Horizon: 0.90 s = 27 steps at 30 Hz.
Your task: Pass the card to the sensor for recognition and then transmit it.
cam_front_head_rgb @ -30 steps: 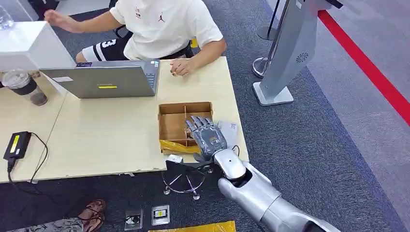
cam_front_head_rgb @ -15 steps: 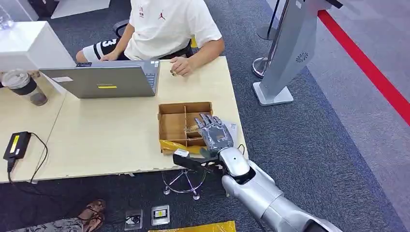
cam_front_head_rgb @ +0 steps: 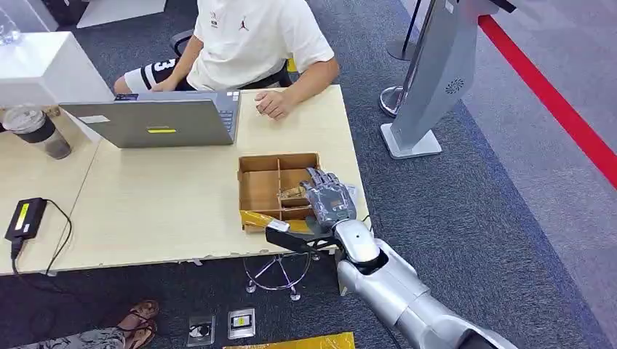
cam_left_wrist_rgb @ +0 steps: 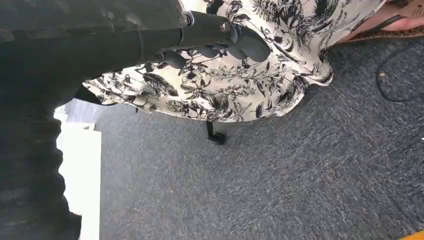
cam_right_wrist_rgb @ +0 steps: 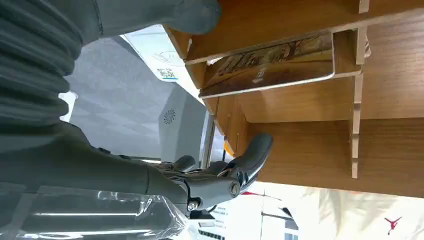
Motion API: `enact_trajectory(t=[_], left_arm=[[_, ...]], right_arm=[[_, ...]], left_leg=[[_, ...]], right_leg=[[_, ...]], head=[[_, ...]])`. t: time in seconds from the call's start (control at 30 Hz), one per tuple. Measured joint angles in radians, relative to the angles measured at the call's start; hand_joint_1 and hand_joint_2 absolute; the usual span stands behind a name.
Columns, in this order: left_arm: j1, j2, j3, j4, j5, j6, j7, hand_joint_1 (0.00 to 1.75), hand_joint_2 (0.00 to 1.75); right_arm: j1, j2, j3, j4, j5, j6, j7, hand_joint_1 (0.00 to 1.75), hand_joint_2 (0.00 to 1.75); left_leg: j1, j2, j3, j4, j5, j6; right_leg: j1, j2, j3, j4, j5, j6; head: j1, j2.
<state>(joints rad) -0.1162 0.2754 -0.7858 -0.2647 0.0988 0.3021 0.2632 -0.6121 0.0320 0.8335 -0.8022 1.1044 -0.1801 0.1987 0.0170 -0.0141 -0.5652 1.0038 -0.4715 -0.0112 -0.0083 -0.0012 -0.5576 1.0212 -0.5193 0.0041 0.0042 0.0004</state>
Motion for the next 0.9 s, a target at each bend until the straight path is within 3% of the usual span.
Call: enact_trajectory(t=[0.07,0.17,0.23,0.53,0.6,0.73,0.8,0.9], left_arm=[[0.0,0.0,0.0,0.0,-0.001,0.0,0.0,0.0,1.75],[0.0,0.0,0.0,0.0,-0.002,0.0,0.0,0.0,1.75],[0.0,0.0,0.0,0.0,-0.005,0.0,0.0,0.0,1.75],[0.0,0.0,0.0,0.0,-0.009,0.0,0.0,0.0,1.75],[0.0,0.0,0.0,0.0,-0.011,0.0,0.0,0.0,1.75],[0.0,0.0,0.0,0.0,-0.016,0.0,-0.004,0.0,1.75],[0.0,0.0,0.0,0.0,-0.018,0.0,-0.004,0.0,1.75],[0.0,0.0,0.0,0.0,-0.018,-0.001,-0.006,0.0,1.75]], right_arm=[[0.0,0.0,-0.005,0.0,0.001,0.0,0.0,0.63,1.75],[0.0,0.0,-0.006,0.0,0.006,0.001,-0.001,0.56,1.75],[0.0,0.0,-0.007,0.0,0.009,0.002,-0.001,0.63,1.75],[0.001,0.0,-0.007,-0.016,0.012,0.014,-0.002,0.61,1.75],[0.002,0.0,-0.007,-0.022,0.013,0.018,-0.002,0.54,1.75],[0.009,0.0,-0.006,-0.051,0.016,0.034,-0.003,0.65,1.75],[0.013,-0.002,-0.006,-0.07,0.017,0.043,-0.003,0.54,1.75],[0.023,-0.004,-0.005,-0.099,0.021,0.056,-0.003,0.59,1.75]], left_leg=[[0.0,0.0,0.0,0.0,0.0,0.0],[0.0,0.0,0.0,0.0,0.0,0.0],[0.0,0.0,0.0,0.0,0.0,0.0],[0.0,0.0,0.0,0.0,0.0,0.0],[0.0,0.0,0.0,0.0,0.0,0.0],[0.0,0.0,0.0,0.0,0.0,0.0],[0.0,0.0,0.0,0.0,0.0,0.0],[0.0,0.0,0.0,0.0,0.0,0.0]], right_leg=[[0.0,0.0,0.0,0.0,0.0,0.0],[0.0,0.0,0.0,0.0,0.0,0.0],[0.0,0.0,0.0,0.0,0.0,0.0],[0.0,0.0,0.0,0.0,0.0,0.0],[0.0,0.0,0.0,0.0,0.0,0.0],[0.0,0.0,0.0,0.0,0.0,0.0],[0.0,0.0,0.0,0.0,0.0,0.0],[0.0,0.0,0.0,0.0,0.0,0.0]], head=[[0.0,0.0],[0.0,0.0],[0.0,0.0],[0.0,0.0],[0.0,0.0],[0.0,0.0],[0.0,0.0],[0.0,0.0]])
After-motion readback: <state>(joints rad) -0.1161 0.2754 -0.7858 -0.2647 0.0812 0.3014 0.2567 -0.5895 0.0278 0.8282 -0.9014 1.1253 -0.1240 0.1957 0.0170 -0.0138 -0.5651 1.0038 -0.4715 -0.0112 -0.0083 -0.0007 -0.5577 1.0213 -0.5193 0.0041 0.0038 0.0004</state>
